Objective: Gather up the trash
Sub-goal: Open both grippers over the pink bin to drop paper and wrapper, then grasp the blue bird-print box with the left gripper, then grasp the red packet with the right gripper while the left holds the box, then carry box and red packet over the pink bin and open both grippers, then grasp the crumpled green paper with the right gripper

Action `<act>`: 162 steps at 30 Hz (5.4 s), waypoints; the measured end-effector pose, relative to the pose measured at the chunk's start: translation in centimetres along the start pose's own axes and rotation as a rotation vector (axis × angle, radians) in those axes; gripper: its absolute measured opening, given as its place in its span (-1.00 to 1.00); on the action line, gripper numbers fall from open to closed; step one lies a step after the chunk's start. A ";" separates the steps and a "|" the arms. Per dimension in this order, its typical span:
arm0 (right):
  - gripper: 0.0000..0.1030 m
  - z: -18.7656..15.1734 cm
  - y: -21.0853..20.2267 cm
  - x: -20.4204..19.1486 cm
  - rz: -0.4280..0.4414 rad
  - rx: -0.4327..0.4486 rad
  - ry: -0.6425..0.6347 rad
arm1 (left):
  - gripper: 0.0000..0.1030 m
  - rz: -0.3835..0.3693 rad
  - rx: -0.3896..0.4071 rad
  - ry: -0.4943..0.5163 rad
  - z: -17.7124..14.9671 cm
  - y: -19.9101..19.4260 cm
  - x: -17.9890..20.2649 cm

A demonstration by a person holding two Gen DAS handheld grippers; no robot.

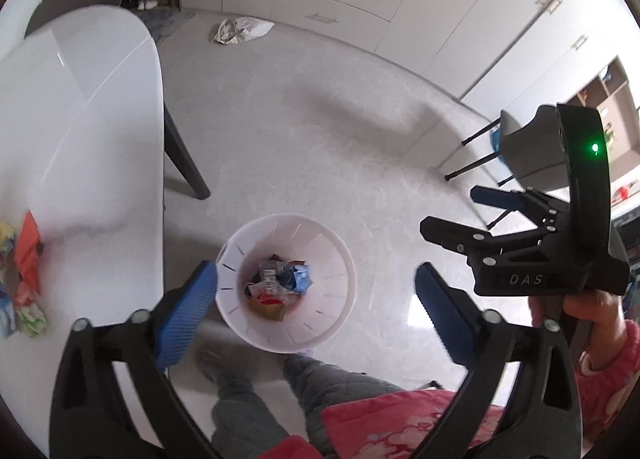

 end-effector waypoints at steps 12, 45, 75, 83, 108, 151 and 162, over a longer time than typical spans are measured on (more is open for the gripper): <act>0.94 0.2 -0.9 -3.8 0.012 0.001 -0.063 | 0.85 0.078 0.039 -0.052 -0.6 -3.6 -3.0; 0.94 -1.2 -1.5 -27.6 0.191 0.007 -0.336 | 0.72 0.347 -0.015 -0.498 -12.6 -7.6 -30.6; 0.94 -4.1 7.9 -39.5 0.192 -0.151 -1.414 | -0.07 0.339 0.071 -0.585 -17.0 -15.1 -31.0; 0.64 -6.6 11.5 -40.6 0.136 -0.222 -1.750 | -0.07 0.383 0.098 -0.685 -19.1 -16.7 -31.7; -0.15 -0.6 3.0 -26.0 0.401 -0.183 -0.418 | -0.07 0.253 0.129 -0.430 -12.0 -14.9 -23.4; 0.91 -1.4 -2.5 2.0 -0.020 0.070 0.180 | 0.85 0.088 0.044 0.085 -0.2 -5.7 -0.4; 0.91 -0.5 -1.9 -1.8 0.009 0.052 0.116 | 0.85 0.122 0.063 -0.050 -1.6 -7.4 -5.1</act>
Point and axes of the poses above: each gripper's, at about its wrist camera, not at the fingertips, and y roughly the way its jaws point, x to its right, z to its top, the point moved 10 cm from there along y, roughly the way its jaws point, and after that the axes turned 12 degrees about y, right-handed, at the moved point
